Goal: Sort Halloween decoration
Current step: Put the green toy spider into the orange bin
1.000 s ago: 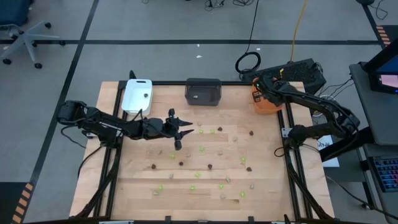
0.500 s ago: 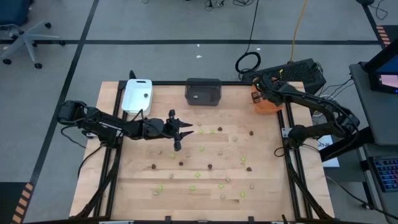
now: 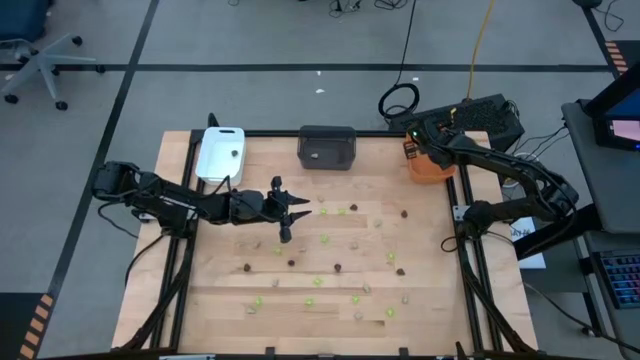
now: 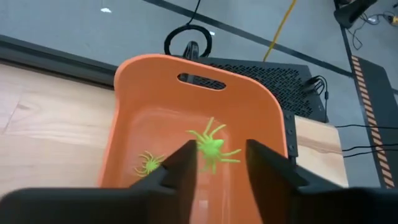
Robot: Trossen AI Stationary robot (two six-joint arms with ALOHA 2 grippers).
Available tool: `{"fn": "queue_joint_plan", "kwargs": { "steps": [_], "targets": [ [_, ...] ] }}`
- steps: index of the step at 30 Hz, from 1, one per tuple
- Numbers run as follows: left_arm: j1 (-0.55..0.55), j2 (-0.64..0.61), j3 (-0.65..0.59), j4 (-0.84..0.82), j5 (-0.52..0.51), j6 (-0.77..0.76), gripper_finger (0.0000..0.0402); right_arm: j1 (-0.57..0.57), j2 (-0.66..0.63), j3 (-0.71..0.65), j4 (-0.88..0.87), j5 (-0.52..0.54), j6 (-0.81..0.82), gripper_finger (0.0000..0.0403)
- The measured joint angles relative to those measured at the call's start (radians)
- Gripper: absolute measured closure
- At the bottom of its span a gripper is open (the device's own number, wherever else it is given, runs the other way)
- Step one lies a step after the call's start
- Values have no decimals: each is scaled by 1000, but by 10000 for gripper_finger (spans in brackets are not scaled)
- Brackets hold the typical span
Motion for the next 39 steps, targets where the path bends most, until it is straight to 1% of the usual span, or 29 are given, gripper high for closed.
{"fn": "queue_joint_plan", "kwargs": {
  "steps": [3, 5, 9, 12, 15, 18, 23, 29, 33, 35, 37, 39],
  "targets": [
    [0, 0, 0, 0, 0, 0, 268, 0, 0, 0, -2, 1, -1, 232],
    [0, 0, 0, 0, 0, 0, 268, 0, 0, 0, -6, 5, 0, 211],
    [0, 0, 0, -8, 0, 0, 268, 0, 0, 0, -3, 51, -12, 185],
    [0, 0, 0, -9, 0, 0, 268, 9, -2, 0, 22, 46, -72, 175],
    [0, 0, 0, -10, 0, 0, 268, 38, -13, 0, 22, 58, -114, 172],
    [0, 0, 0, -12, 0, 1, 268, 56, -30, 0, -13, 69, -120, 173],
    [1, 0, 0, -8, -1, 22, 268, 60, -43, 0, -78, 50, -124, 182],
    [1, 0, 0, -9, -2, 27, 268, 60, -44, 0, -70, 50, -243, 188],
    [1, 0, 0, -11, -8, 28, 268, 60, -44, 0, -76, 50, -244, 188],
    [4, 0, 0, -7, -28, 38, 268, 60, -44, 0, -73, 48, -230, 188],
    [18, 0, 3, -3, -68, 69, 268, 60, -44, 0, -65, 47, -203, 188],
    [47, 0, 42, -42, -83, 123, 268, 60, -44, 0, -65, 38, -158, 188]
  ]
}}
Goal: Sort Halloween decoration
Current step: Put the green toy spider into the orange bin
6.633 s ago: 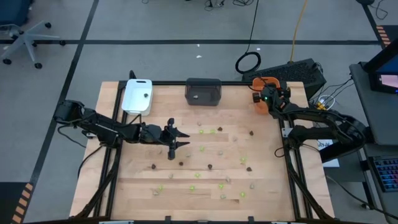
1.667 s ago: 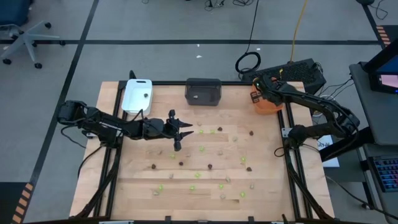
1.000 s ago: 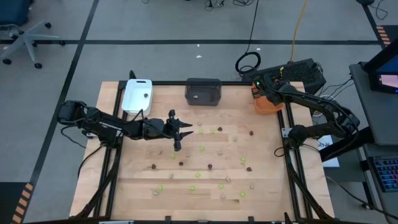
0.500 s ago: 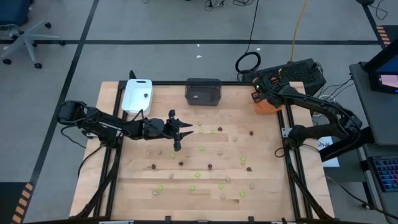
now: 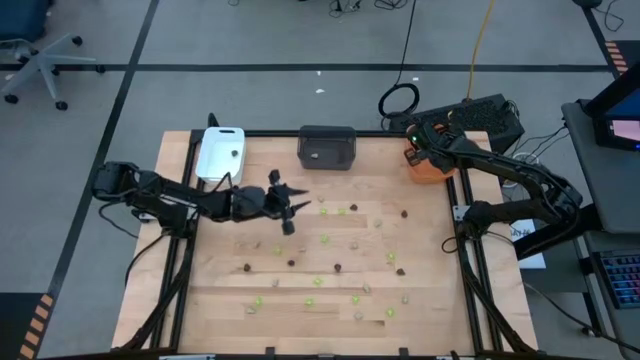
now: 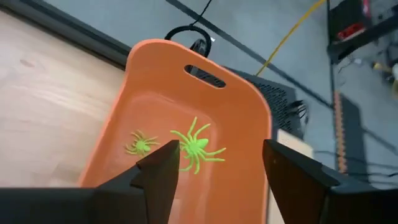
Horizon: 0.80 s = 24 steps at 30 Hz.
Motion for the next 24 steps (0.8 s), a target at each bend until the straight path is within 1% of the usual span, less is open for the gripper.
{"fn": "queue_joint_plan", "kwargs": {
  "steps": [2, 5, 8, 10, 13, 15, 16, 18, 22, 24],
  "targets": [
    [34, -3, 80, -88, 1, 37, 268, 0, 0, 0, 1, -51, 24, 188],
    [85, 4, 236, -293, 28, 67, 268, 0, 0, 0, 7, -121, 23, 188],
    [134, 35, 378, -415, 80, 71, 268, 0, 0, 0, 36, -121, 24, 188],
    [175, 58, 461, -435, 171, 100, 268, 0, 0, 0, 50, -120, 26, 188],
    [245, 99, 571, -498, 381, 133, 268, 0, 0, 0, 58, -120, 57, 188],
    [282, 145, 644, -526, 478, 135, 268, 0, 0, 0, 59, -118, 83, 188],
    [295, 162, 667, -558, 499, 135, 268, 0, 0, 0, 65, -117, 93, 188],
    [311, 199, 707, -572, 504, 138, 268, 0, 0, 0, 89, -117, 98, 188],
    [307, 238, 707, -598, 502, 138, 268, 3, 0, 0, 147, -118, 89, 188],
    [295, 245, 698, -636, 501, 137, 268, 10, 0, 0, 171, -119, 86, 188]
  ]
}}
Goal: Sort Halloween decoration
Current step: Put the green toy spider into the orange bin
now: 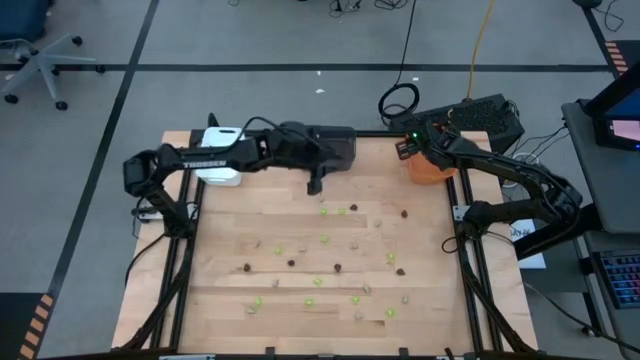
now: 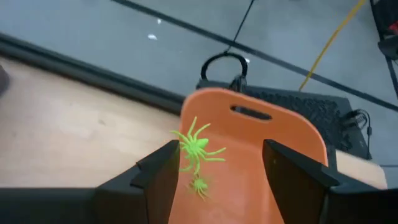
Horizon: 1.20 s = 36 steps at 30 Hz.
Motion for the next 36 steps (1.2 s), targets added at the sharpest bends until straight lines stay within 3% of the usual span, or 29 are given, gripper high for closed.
{"fn": "queue_joint_plan", "kwargs": {
  "steps": [19, 21, 28, 34, 36],
  "targets": [
    [-89, 8, -15, -7, -32, -43, 268, 49, 0, -83, 43, 16, 118, 188],
    [-89, 13, -15, -9, -33, -31, 268, 61, 0, -83, 77, -45, 79, 188],
    [-94, 16, -16, -50, -33, 19, 268, 124, -30, -82, 283, -415, -104, 188],
    [-106, 17, -16, -60, -39, 7, 268, 192, -32, -82, 384, -634, -196, 188],
    [-113, 20, -16, -94, -87, -2, 268, 222, -32, -82, 396, -672, -198, 188]
  ]
}}
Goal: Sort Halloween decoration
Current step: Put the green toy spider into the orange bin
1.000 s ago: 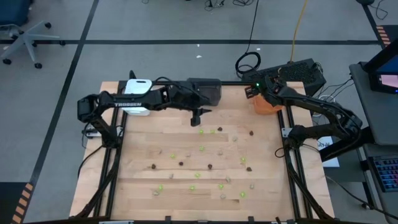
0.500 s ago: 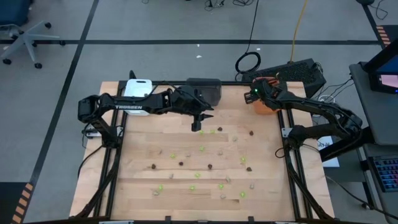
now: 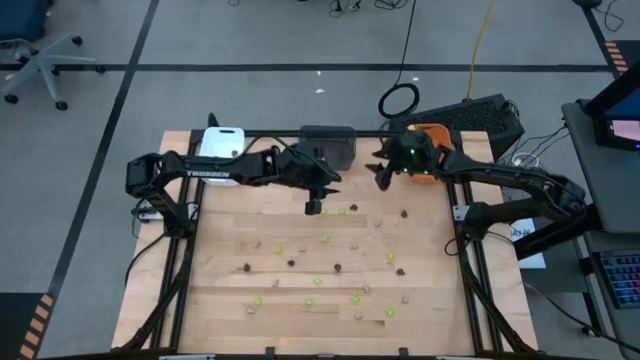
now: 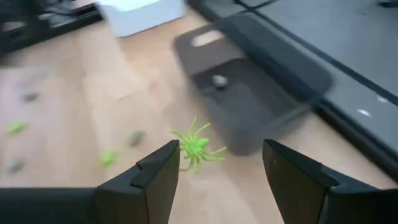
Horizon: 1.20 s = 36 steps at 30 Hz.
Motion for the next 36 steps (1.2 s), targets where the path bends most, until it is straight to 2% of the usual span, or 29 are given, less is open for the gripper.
{"fn": "queue_joint_plan", "kwargs": {
  "steps": [4, 11, 18, 25, 31, 36],
  "targets": [
    [-23, 0, 0, -29, -87, -21, 268, 67, 1, 0, 31, -50, -28, 188],
    [-95, 0, 0, -21, -116, 11, 268, 205, 11, 0, 129, -118, -88, 188],
    [-155, 0, 0, -27, -296, 66, 268, 289, 12, 0, 157, -119, -107, 188],
    [-180, 0, 0, -5, -300, 122, 268, 328, 12, 0, 165, -118, -126, 188],
    [-179, 38, 0, 46, -243, 169, 268, 333, 12, 0, 184, -117, -131, 188],
    [-179, 80, 0, 97, -262, 194, 268, 333, 12, 0, 186, -117, -131, 188]
  ]
}}
